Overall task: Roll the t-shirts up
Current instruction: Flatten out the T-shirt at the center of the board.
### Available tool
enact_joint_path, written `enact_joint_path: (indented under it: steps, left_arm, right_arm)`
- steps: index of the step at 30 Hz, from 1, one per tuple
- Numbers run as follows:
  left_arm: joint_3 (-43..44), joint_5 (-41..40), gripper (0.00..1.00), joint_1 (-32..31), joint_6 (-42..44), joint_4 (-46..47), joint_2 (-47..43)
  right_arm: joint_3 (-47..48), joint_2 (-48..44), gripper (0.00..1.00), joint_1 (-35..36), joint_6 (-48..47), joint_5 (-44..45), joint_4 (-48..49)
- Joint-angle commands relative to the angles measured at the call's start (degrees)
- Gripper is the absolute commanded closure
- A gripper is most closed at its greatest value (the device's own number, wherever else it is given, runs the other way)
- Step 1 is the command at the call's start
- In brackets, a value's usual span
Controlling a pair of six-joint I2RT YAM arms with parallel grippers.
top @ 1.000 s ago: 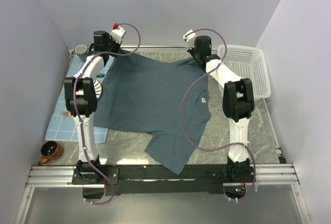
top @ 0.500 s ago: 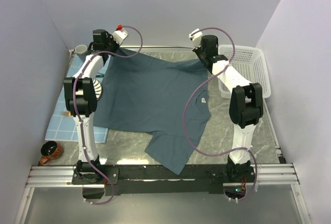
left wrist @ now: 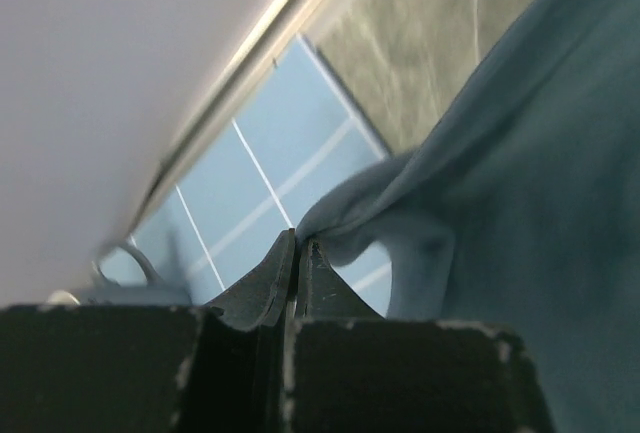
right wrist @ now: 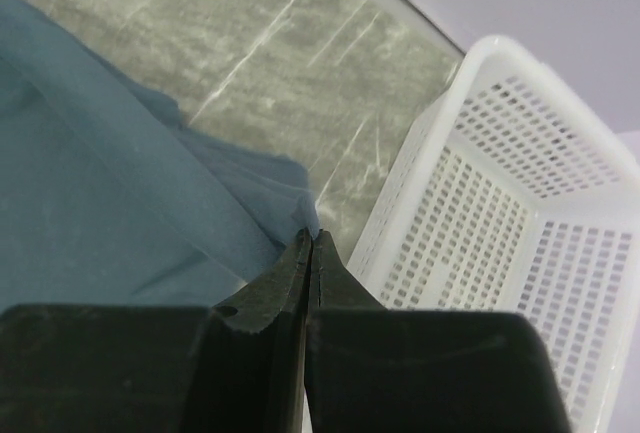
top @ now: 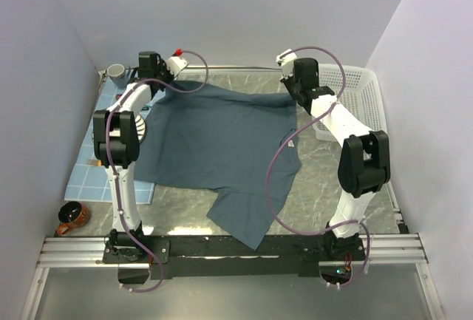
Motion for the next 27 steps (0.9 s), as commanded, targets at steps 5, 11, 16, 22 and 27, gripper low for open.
enact_joint_path:
  steps: [5, 11, 16, 22, 27]
  left_arm:
    - [-4.72, -1.54, 0.99, 1.97, 2.22, 3.80, -7.08]
    - [-7.18, -0.83, 0.99, 2.06, 2.75, 7.06, -9.90]
    - [-8.41, 0.13, 0.99, 2.15, 3.28, 6.45, -12.36]
    - [-15.70, -0.83, 0.99, 2.24, 6.43, 10.38, -16.14]
    - [-20.01, -0.83, 0.99, 2.50, 9.86, 11.90, -18.68]
  right_arm:
    - [-2.48, -5.76, 1.00, 0.56, 2.24, -1.24, -2.31]
    - [-3.88, -8.75, 1.00, 2.23, 5.04, -1.15, -4.25]
    - [-6.25, -11.73, 1.00, 3.82, 7.95, -1.42, -7.06]
    - [-9.59, -15.25, 1.00, 5.22, 9.45, -1.24, -8.38]
    - [-11.00, -17.27, 1.00, 5.31, 9.36, -1.86, -10.31]
